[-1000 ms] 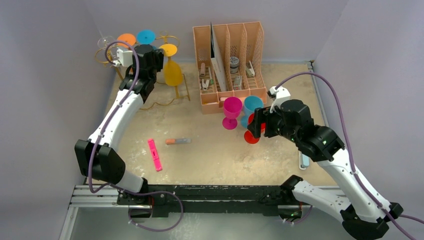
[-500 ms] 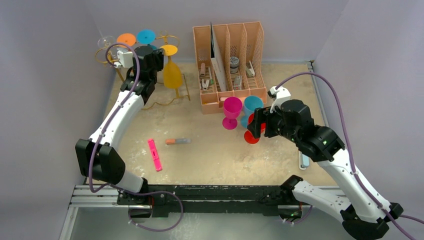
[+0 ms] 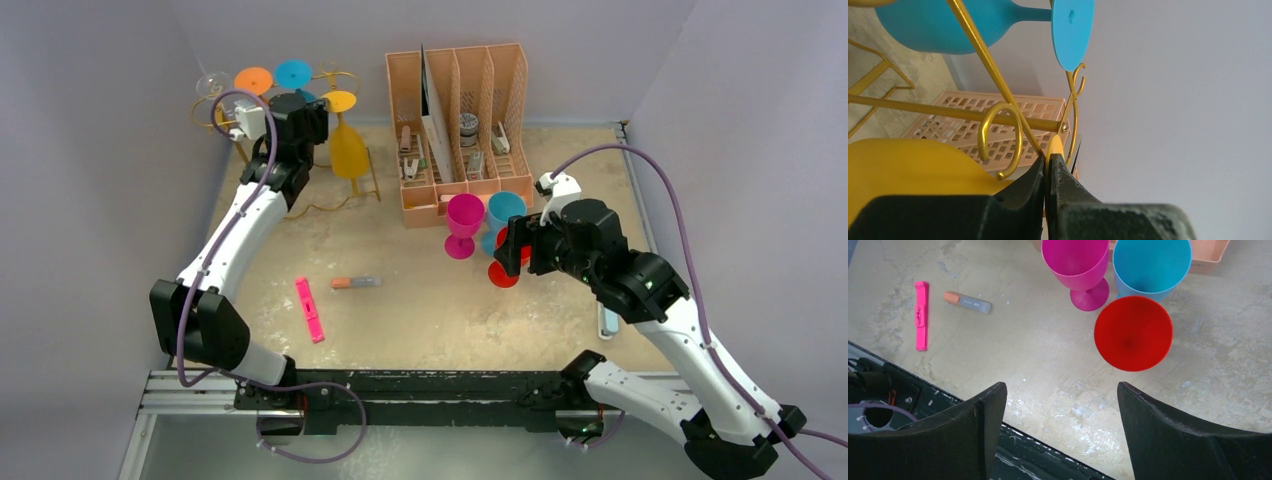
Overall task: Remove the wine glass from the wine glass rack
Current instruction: Pick up the wine glass from the wine rack.
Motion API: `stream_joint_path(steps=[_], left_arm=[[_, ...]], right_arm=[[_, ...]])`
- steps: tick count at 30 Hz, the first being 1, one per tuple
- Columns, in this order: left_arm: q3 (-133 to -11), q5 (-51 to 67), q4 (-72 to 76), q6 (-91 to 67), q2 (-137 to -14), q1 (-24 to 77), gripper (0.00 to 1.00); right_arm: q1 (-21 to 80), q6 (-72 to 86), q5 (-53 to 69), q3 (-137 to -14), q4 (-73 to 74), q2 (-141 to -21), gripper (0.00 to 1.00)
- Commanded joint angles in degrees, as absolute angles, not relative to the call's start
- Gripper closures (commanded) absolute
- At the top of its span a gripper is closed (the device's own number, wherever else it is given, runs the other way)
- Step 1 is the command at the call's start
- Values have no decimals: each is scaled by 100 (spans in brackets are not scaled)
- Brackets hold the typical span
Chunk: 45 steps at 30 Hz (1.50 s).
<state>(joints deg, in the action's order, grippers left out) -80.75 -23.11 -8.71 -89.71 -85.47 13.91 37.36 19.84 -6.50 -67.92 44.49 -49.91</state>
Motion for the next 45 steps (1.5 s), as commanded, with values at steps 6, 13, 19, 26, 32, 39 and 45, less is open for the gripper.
stream_joint_path(steps=[6, 13, 19, 26, 32, 39, 45], left_arm=[[-7739, -2017, -571, -9414, -8176, 1341, 100], [-7848, -1973, -471, -9289, -8198, 1309, 100], [-7921, -2102, -385, -8818, -8051, 1274, 100], [-7827, -2100, -132, -8814, -8036, 1266, 100], [-7613, -2033, -84, -8986, -7959, 1257, 100], [-7420, -1886, 224, -8857, -7833, 1248, 100], [-7319, -1719, 503, -8686, -7761, 1213, 100]], right_arm=[[3718, 1971, -764, -6847, 4417, -5016, 16], [3718, 2070, -839, -6898, 4331, -4984, 16], [3718, 2167, -977, -6908, 4350, -5030, 16], [3718, 2187, -1162, -6895, 4264, -4997, 16], [3718, 2296, -1061, -6861, 4264, -5060, 16], [3718, 2281, -1034, -6843, 4249, -5037, 15], [3718, 2384, -895, -6763, 4198, -5023, 14]])
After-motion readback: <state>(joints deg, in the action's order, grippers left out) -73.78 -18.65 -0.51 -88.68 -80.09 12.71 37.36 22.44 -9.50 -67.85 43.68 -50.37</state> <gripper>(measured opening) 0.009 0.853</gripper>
